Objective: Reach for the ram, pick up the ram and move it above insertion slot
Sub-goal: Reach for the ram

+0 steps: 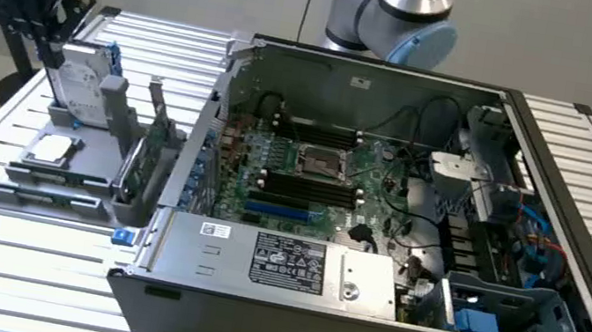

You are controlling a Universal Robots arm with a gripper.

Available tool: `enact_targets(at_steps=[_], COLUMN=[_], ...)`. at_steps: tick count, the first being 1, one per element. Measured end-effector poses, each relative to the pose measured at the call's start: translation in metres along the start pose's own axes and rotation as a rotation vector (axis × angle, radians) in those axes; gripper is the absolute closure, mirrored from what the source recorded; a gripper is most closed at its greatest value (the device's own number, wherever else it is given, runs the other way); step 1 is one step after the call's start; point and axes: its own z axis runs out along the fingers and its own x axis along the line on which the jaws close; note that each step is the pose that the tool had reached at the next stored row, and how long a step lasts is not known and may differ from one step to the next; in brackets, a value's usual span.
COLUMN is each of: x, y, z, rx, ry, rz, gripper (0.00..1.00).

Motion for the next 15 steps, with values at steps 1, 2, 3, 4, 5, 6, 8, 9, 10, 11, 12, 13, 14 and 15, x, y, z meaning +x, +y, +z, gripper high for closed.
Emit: enact_targets(at_steps=[1, 2, 3, 4, 5, 6, 8, 9, 10, 11, 12, 13, 14, 15], x=[0.0, 0.0, 0.0, 0.0, 0.0, 0.0, 0.0, 0.0, 0.0, 0.0, 0.0, 0.0, 0.0, 0.0], y=[0.0, 0.0, 0.0, 0.0, 0.0, 0.0, 0.0, 0.0, -0.0001, -0.0011, -0.0036, -0.0065, -0.0105, -0.015], z=[0.0, 0.0, 0.0, 0.0, 0.0, 0.0, 0.0, 0.0, 0.0, -0.0001, -0.0003, -0.0003, -0.0005, -0.0006], rx=[0.0, 0.0, 0.0, 0.0, 0.0, 0.0, 0.0, 0.0, 0.0, 0.0, 0.0001, 0.0001, 0.0001, 0.0], ry=[0.0, 0.0, 0.0, 0.0, 0.0, 0.0, 0.0, 0.0, 0.0, 0.0001, 0.0001, -0.0001, -0.0001, -0.0001], rz=[0.0, 0.0, 0.0, 0.0, 0.0, 0.0, 0.0, 0.0, 0.0, 0.001, 0.003, 0.005, 0.006, 0.007], gripper=[0.89, 0.89, 0.89, 0.89, 0.89, 0.89, 0.89, 0.89, 0.89, 0.89, 0.89, 0.89, 0.89, 0.89])
